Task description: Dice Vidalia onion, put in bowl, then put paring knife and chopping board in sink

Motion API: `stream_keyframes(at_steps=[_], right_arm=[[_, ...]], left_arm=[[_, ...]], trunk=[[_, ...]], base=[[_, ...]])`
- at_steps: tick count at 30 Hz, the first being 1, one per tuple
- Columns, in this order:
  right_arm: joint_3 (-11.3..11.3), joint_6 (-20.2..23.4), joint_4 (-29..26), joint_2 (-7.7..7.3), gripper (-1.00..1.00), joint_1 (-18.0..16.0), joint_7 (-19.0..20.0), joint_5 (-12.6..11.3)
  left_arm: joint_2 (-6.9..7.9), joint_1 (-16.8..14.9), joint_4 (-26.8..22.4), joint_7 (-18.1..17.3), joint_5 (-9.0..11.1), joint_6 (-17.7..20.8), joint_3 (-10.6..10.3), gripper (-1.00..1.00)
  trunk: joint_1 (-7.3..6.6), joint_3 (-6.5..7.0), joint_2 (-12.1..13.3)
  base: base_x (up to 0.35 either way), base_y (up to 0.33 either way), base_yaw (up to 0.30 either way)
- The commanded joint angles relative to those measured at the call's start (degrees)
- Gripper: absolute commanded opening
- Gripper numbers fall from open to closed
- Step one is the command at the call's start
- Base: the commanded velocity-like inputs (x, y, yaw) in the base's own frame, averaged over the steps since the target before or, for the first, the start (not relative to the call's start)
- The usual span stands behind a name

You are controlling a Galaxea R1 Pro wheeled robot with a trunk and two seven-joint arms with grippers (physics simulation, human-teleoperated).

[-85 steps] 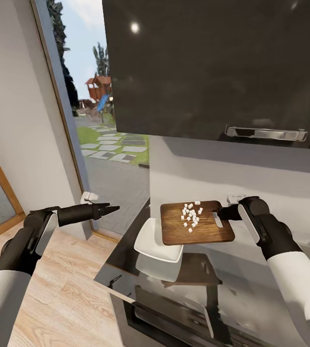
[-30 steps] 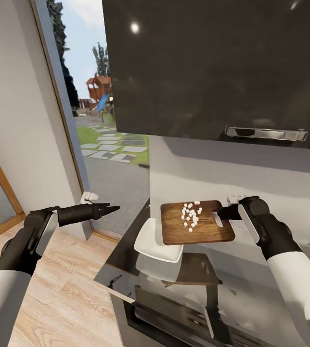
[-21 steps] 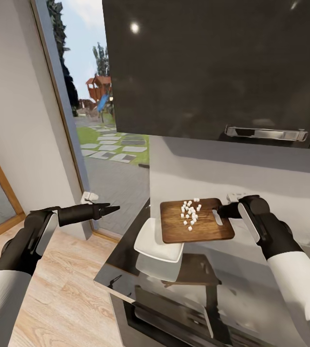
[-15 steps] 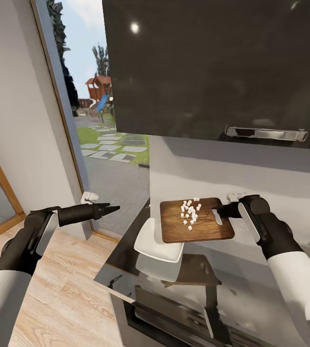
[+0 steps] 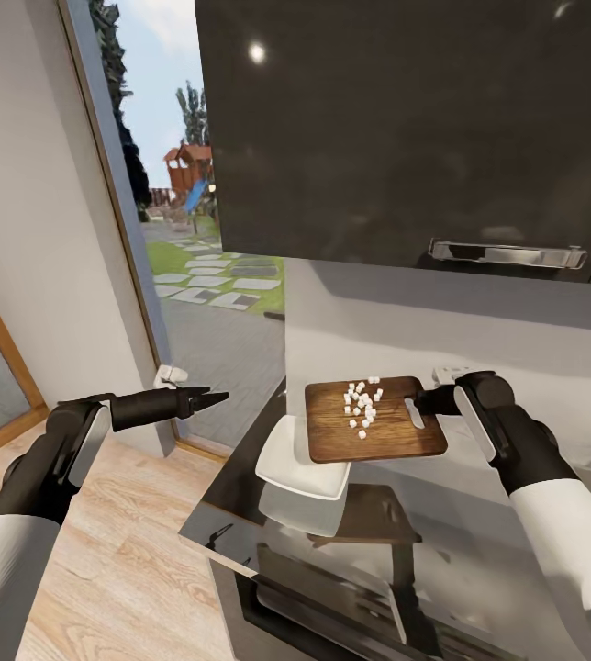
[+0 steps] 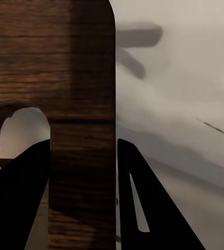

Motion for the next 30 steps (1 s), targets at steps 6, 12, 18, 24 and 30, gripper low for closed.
stream_keyframes(at_steps=[6, 12, 18, 24, 30], right_arm=[[0.16, 0.22, -0.04, -0.06, -1.0, -0.07, 0.07, 0.13], [0.21, 0.17, -0.04, -0.06, -1.0, -0.07, -0.31, 0.18], [0.25, 0.14, -0.04, -0.06, -1.0, -0.07, -2.16, 0.19], [2.03, 0.08, -0.04, -0.06, -1.0, -0.07, -3.65, 0.2], [2.86, 0.05, -0.04, -0.06, -1.0, -0.07, -5.37, 0.2]], left_arm=[[0.01, -0.06, 0.0, -0.05, 0.25, 0.38, 0.01, 1.0], [0.01, -0.06, 0.0, -0.05, 0.25, 0.38, 0.01, 1.0], [0.01, -0.06, 0.0, -0.05, 0.25, 0.38, 0.01, 1.0], [0.01, -0.06, 0.0, -0.05, 0.25, 0.38, 0.01, 1.0], [0.01, -0.06, 0.0, -0.05, 0.25, 0.38, 0.01, 1.0]], trunk=[[0.04, -0.14, -0.14], [0.04, -0.14, -0.14], [0.04, -0.14, -0.14], [0.04, -0.14, -0.14], [0.04, -0.14, -0.14]], base=[[0.0, 0.0, 0.0], [0.0, 0.0, 0.0], [0.0, 0.0, 0.0], [0.0, 0.0, 0.0], [0.0, 0.0, 0.0]])
